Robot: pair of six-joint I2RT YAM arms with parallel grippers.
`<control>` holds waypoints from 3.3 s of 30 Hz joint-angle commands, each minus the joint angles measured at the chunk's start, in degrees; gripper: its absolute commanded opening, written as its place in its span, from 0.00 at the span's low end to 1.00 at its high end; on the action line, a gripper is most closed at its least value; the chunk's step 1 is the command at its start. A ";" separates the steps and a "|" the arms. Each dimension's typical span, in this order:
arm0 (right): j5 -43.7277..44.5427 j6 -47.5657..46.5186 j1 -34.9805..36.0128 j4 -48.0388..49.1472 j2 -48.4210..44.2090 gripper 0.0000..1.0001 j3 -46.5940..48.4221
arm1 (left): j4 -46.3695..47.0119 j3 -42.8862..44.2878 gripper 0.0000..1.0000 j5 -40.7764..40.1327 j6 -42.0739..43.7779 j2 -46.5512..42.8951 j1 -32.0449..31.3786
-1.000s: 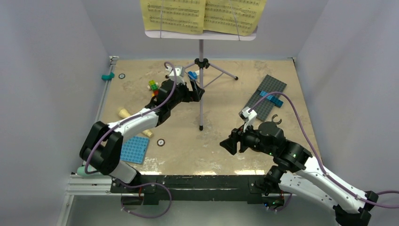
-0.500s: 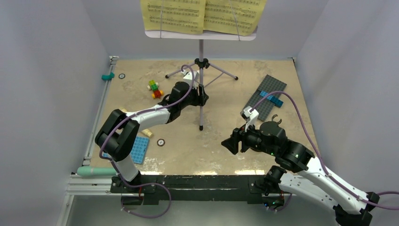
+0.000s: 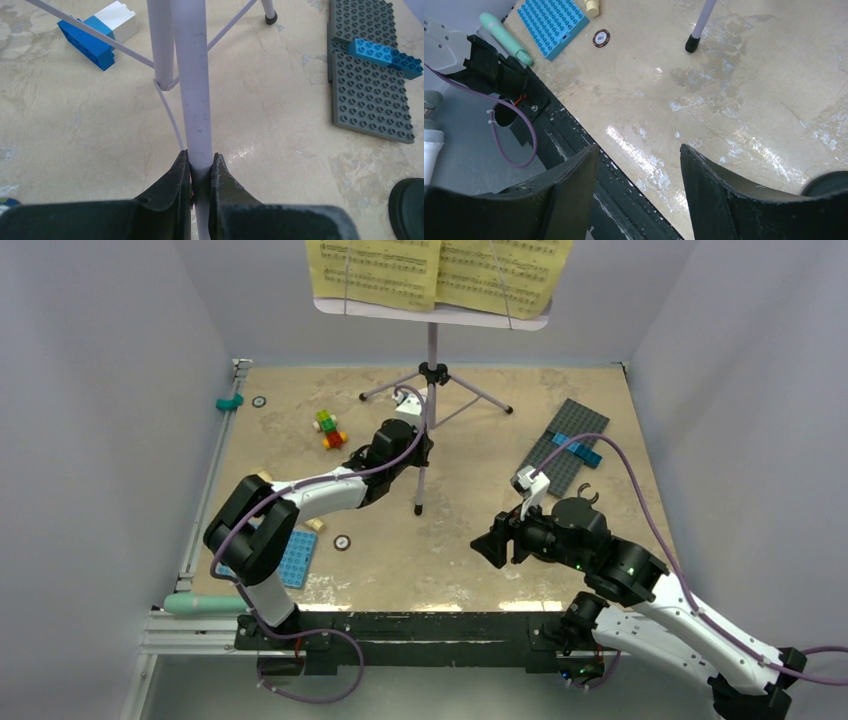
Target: Pack up the instrument practice props
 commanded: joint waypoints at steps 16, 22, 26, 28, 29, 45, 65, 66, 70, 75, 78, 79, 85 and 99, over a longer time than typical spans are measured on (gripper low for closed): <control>1.31 -0.54 0.14 -1.06 -2.75 0.64 2.63 | -5.13 -10.52 0.00 -8.66 -5.90 -12.62 -9.22; 0.97 -0.55 0.11 -1.83 -3.74 0.64 2.38 | -10.75 -12.79 0.00 -15.42 -10.91 -15.30 -13.69; 1.21 -0.72 0.17 -2.31 -4.55 0.64 1.74 | -15.89 -13.83 0.00 -20.08 -15.93 -16.79 -16.45; 1.22 -1.00 0.12 -2.33 -4.69 0.64 1.46 | -18.66 -14.16 0.00 -22.78 -17.99 -17.27 -18.08; 1.18 -1.13 0.17 -2.28 -4.68 0.64 1.34 | -19.78 -14.43 0.00 -24.15 -19.83 -17.53 -18.89; 0.86 -1.68 0.12 -1.44 -5.02 0.64 0.48 | -35.79 -20.21 0.00 -34.20 -35.86 -24.60 -26.53; 3.06 -2.41 0.13 -3.35 -5.01 0.65 3.47 | -31.18 -14.96 0.00 -33.66 -23.25 -25.45 -27.15; 3.09 -2.40 0.10 -3.45 -5.20 0.65 3.36 | -30.85 -14.95 0.00 -33.24 -22.78 -24.93 -27.15; 3.50 -2.28 0.10 -3.93 -5.94 0.65 3.24 | -29.67 -14.91 0.00 -32.23 -21.50 -22.61 -27.15; 3.51 -2.30 0.12 -4.42 -6.24 0.65 3.15 | -30.84 -13.68 0.00 -32.61 -21.11 -19.51 -27.33; 3.51 -2.30 0.10 -4.67 -6.37 0.65 3.15 | -30.68 -13.85 0.00 -32.39 -21.41 -19.49 -27.41; 3.95 -2.30 0.19 -4.69 -6.45 0.65 3.09 | -30.88 -13.85 0.00 -32.43 -21.62 -19.54 -27.42; 4.69 -2.56 0.10 -5.32 -6.75 0.66 3.66 | -32.92 -12.72 0.23 -31.74 -21.90 -21.66 -27.37; 15.63 -3.85 0.10 -7.96 -9.24 0.66 9.05 | -37.49 -6.55 0.83 -27.91 -18.18 -34.67 -27.42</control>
